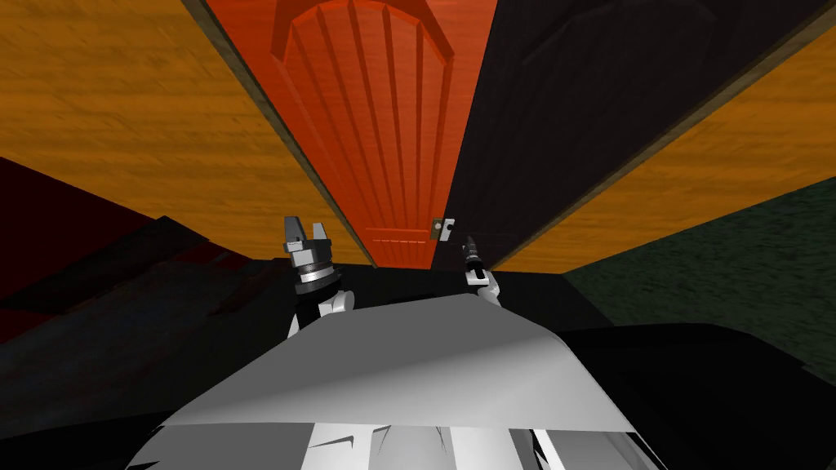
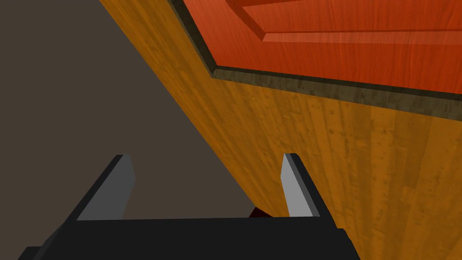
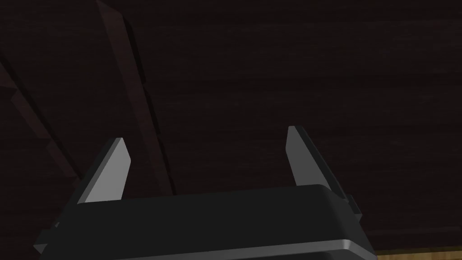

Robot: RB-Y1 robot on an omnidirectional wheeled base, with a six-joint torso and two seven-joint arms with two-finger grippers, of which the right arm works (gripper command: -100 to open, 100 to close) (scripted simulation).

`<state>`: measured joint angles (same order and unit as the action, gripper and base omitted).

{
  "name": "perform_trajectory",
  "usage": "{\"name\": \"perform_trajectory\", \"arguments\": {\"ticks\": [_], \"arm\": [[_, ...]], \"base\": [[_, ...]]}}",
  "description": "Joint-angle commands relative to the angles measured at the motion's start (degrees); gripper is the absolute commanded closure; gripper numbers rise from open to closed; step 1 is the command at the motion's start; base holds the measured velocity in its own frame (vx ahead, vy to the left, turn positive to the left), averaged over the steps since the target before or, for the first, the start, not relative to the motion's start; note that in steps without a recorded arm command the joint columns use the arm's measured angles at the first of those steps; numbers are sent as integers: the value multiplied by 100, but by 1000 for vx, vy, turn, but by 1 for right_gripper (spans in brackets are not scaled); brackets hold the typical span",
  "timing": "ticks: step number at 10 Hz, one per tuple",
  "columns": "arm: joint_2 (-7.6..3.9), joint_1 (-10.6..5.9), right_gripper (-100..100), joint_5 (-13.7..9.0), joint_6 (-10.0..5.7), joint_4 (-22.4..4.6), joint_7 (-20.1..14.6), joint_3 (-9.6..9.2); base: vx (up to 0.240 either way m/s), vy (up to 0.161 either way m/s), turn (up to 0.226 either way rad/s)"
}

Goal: Pull the door open

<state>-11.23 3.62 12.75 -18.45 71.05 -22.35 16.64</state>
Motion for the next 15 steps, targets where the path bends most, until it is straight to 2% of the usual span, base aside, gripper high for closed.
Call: {"name": "perform_trajectory", "arguments": {"ticks": [1,2,5,7,11,14,15], "arm": [[90,-39,-100,34,-12,117,-37,-166],[47,14,-100,19,28,146,-38,-116],[-128,198,-100,-36,108,17,11,266],[-164,208,-100,-53,124,-42,47,385],[-78,65,-100,-40,98,-37,75,291],[62,-130,-100,-11,52,13,84,78],[22,-113,-100,-20,36,-48,80,132]], "base": [[-145,137,135],[-58,67,16],[2,-51,-188],[127,-75,-59],[178,11,66],[193,62,147],[97,27,39]]}}
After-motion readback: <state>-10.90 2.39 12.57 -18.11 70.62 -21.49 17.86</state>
